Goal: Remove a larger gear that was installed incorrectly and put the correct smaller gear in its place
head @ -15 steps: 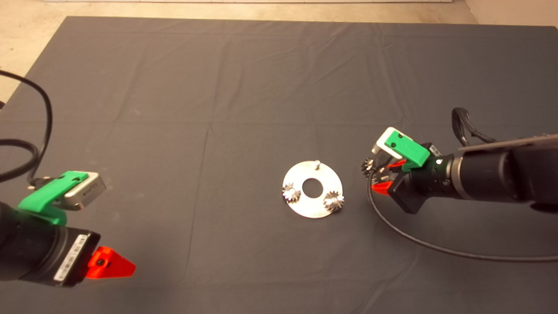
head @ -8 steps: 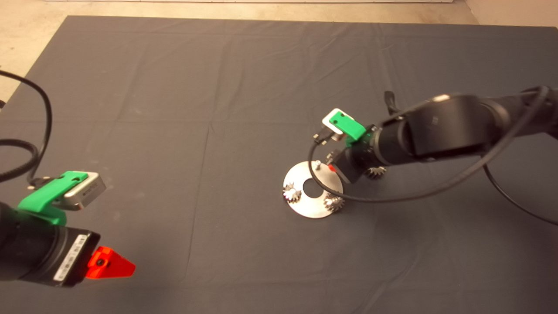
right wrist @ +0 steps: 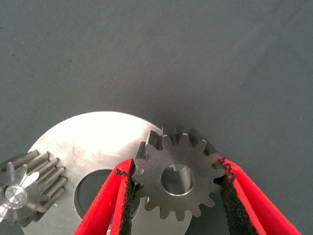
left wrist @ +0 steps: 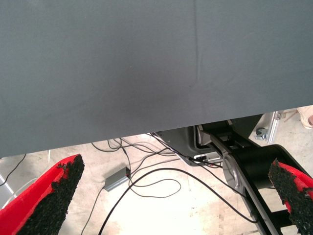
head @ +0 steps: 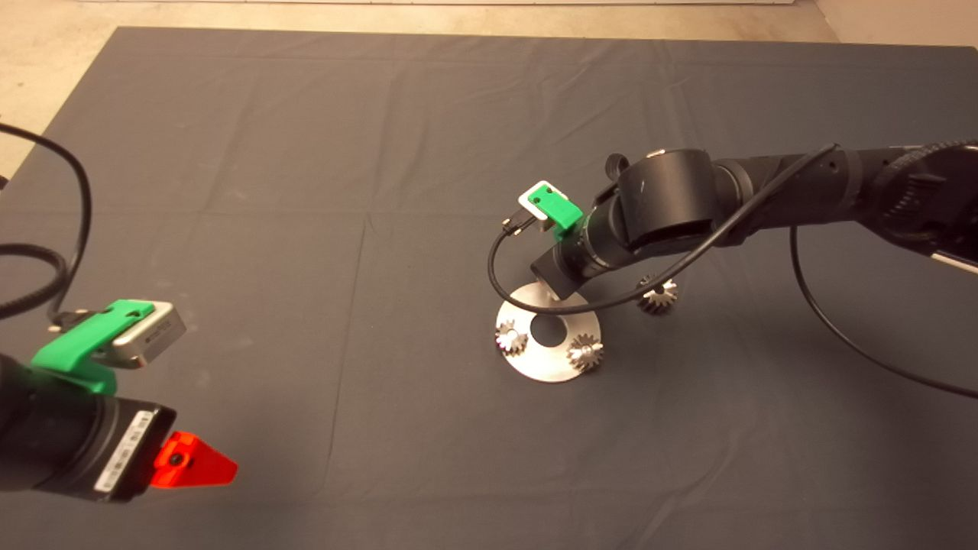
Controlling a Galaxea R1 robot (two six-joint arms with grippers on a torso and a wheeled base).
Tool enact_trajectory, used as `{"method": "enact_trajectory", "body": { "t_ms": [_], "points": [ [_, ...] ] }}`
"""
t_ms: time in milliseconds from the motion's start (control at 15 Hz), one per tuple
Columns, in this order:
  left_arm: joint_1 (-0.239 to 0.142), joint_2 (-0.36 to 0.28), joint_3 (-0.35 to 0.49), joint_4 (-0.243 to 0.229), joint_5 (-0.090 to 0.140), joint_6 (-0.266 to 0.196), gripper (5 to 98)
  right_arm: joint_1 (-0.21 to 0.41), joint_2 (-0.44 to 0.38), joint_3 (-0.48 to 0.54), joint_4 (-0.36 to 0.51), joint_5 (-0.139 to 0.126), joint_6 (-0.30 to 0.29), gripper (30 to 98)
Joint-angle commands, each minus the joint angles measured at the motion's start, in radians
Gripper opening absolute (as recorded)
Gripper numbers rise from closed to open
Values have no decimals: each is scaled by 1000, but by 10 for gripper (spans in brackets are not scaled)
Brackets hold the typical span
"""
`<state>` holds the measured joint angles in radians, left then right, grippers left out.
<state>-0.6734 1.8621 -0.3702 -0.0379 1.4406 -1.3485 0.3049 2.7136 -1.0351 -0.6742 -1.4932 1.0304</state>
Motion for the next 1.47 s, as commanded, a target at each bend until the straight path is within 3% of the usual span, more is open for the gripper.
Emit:
{"method": "enact_trajectory", "body": {
  "t_ms": [0,600,1400],
  "points": [
    [-2,-2,16,-17,7,4,977,25,4,8,44,7,8,404],
    [-2,-2,16,-17,6,5,977,25,-4,-26,91,7,8,404],
    [-2,-2,16,-17,6,5,977,20,1,-29,91,11,23,404]
  ]
}}
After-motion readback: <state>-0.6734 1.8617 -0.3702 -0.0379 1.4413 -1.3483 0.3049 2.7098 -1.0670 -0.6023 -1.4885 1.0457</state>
